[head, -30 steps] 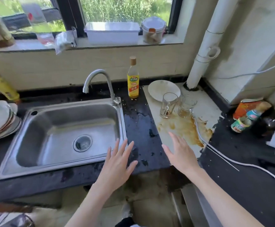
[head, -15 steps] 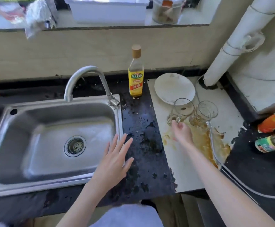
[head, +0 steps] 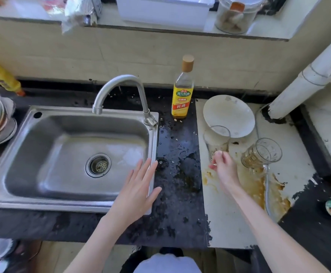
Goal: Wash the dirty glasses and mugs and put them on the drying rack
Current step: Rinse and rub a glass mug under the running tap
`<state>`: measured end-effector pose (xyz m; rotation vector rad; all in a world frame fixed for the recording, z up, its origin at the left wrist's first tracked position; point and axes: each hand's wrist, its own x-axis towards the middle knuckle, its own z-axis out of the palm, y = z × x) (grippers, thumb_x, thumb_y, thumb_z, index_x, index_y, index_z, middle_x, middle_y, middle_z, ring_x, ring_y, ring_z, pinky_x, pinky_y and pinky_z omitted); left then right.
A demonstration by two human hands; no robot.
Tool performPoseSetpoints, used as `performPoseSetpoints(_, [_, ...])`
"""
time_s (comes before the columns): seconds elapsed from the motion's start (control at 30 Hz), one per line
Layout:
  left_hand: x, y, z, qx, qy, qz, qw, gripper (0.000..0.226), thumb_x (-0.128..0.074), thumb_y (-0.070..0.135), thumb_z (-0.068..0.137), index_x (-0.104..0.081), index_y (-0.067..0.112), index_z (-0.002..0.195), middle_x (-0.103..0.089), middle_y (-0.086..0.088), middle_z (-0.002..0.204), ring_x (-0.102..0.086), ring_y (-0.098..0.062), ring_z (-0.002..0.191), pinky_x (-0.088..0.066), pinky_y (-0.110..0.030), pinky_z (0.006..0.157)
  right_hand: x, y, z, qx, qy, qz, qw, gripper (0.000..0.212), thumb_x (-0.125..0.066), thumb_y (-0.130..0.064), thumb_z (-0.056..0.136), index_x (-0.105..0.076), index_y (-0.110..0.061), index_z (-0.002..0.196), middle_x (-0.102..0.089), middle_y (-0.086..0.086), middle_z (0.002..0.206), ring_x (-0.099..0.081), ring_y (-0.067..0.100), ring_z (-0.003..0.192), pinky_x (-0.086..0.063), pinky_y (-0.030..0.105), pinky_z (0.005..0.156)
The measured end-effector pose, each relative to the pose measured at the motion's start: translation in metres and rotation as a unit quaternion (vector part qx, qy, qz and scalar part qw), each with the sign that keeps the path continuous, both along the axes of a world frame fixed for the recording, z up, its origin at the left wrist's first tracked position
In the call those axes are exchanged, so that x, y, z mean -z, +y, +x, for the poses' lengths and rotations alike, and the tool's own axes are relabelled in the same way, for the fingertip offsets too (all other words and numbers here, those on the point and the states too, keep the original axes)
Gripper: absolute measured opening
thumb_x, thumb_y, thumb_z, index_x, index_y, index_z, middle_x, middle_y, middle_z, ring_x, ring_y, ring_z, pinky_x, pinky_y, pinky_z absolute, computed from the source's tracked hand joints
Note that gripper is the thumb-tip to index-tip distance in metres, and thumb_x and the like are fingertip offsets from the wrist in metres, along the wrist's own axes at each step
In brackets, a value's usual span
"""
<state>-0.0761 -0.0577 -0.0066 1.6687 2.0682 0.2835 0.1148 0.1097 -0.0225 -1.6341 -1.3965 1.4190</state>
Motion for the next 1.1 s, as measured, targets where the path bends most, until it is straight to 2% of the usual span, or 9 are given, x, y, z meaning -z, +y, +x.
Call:
performPoseSetpoints(0.13, [0.001,-0.005,-0.021,-0.005,-0.042,0.0,0.999,0.07,-0.036,0.047,0.096,0.006,0.024,0.148,0.013,0.007,0.155,0.016,-0.013,0.143,0.001,-0.033,0.119,-0.015,-0.015,-0.025,-0.116,0.014,-0.003,0.993,0.03,-0.039,-0.02,0.101,-0.047,-0.006,0.076,-0.046,0.004,0.076,-0.048,0.014,0.072,-0.048,0.023,0.068])
performPoseSetpoints(0.37, [-0.002,-0.014,-0.102,-0.027,-0.146,0.014,0.989,0.083,-0.056,0.039,0.09,-0.001,0.02,0.149,-0.002,0.006,0.157,0.002,-0.01,0.145,-0.004,-0.027,0.117,-0.027,-0.056,-0.112,-0.262,0.12,-0.105,0.952,0.032,-0.045,-0.017,0.099,-0.051,-0.009,0.069,-0.046,0.006,0.069,-0.043,0.016,0.064,-0.037,0.03,0.064])
performPoseSetpoints(0.5, [-0.001,-0.017,-0.157,-0.037,-0.225,0.023,0.973,0.094,-0.069,0.035,0.08,-0.008,0.017,0.148,-0.021,0.018,0.137,-0.02,0.002,0.13,-0.014,-0.01,0.105,-0.027,-0.084,-0.169,-0.321,0.113,-0.137,0.93,0.029,-0.043,-0.018,0.099,-0.05,-0.008,0.072,-0.047,0.002,0.07,-0.043,0.013,0.066,-0.037,0.026,0.065])
performPoseSetpoints(0.6, [0.009,-0.018,-0.192,-0.078,-0.314,0.017,0.946,0.089,-0.077,0.031,0.072,-0.022,0.022,0.142,-0.03,0.014,0.141,-0.029,-0.002,0.134,-0.025,-0.019,0.11,-0.028,-0.098,-0.204,-0.334,0.144,-0.17,0.916,0.028,-0.047,-0.021,0.097,-0.048,-0.007,0.072,-0.046,0.001,0.069,-0.043,0.012,0.064,-0.036,0.023,0.062])
performPoseSetpoints(0.77, [0.022,-0.009,-0.218,-0.097,-0.363,0.05,0.926,0.088,-0.083,0.047,0.053,-0.039,0.015,0.123,-0.05,0.008,0.127,-0.049,0.001,0.118,-0.038,-0.011,0.095,-0.017,-0.108,-0.238,-0.286,0.171,-0.162,0.929,0.033,-0.041,-0.005,0.095,-0.047,-0.009,0.062,-0.045,0.002,0.061,-0.04,0.013,0.059,-0.031,0.025,0.056])
performPoseSetpoints(0.87, [0.034,-0.002,-0.218,-0.104,-0.362,0.057,0.925,0.077,-0.084,0.034,0.057,-0.042,0.015,0.12,-0.055,0.001,0.118,-0.055,-0.004,0.109,-0.042,-0.01,0.087,-0.01,-0.105,-0.243,-0.258,0.14,-0.158,0.943,0.036,-0.039,-0.003,0.096,-0.048,-0.008,0.062,-0.05,0.004,0.065,-0.045,0.017,0.065,-0.035,0.027,0.057])
performPoseSetpoints(0.97, [0.049,0.004,-0.212,-0.138,-0.364,0.068,0.919,0.072,-0.082,0.039,0.057,-0.042,0.027,0.115,-0.055,0.002,0.114,-0.056,-0.008,0.107,-0.043,-0.01,0.082,-0.003,-0.089,-0.242,-0.284,0.036,-0.123,0.95,0.029,-0.044,-0.016,0.099,-0.06,-0.002,0.078,-0.06,0.005,0.079,-0.056,0.016,0.077,-0.047,0.03,0.067])
performPoseSetpoints(1.03, [0.059,0.009,-0.208,-0.156,-0.362,0.068,0.917,0.068,-0.084,0.03,0.061,-0.04,0.033,0.112,-0.055,0.003,0.114,-0.055,-0.008,0.107,-0.045,-0.012,0.08,0.007,-0.07,-0.237,-0.231,-0.056,-0.021,0.971,0.022,-0.048,-0.021,0.097,-0.064,-0.008,0.089,-0.063,0.002,0.09,-0.058,0.013,0.085,-0.046,0.029,0.079])
performPoseSetpoints(1.1, [0.069,0.013,-0.204,-0.162,-0.355,0.062,0.919,0.068,-0.085,0.023,0.064,-0.04,0.032,0.115,-0.054,0.006,0.115,-0.054,-0.006,0.108,-0.048,-0.02,0.077,0.015,-0.042,-0.232,-0.111,-0.126,0.122,0.978,0.014,-0.051,-0.019,0.095,-0.061,-0.013,0.102,-0.058,0.003,0.107,-0.055,0.014,0.097,-0.043,0.025,0.089])
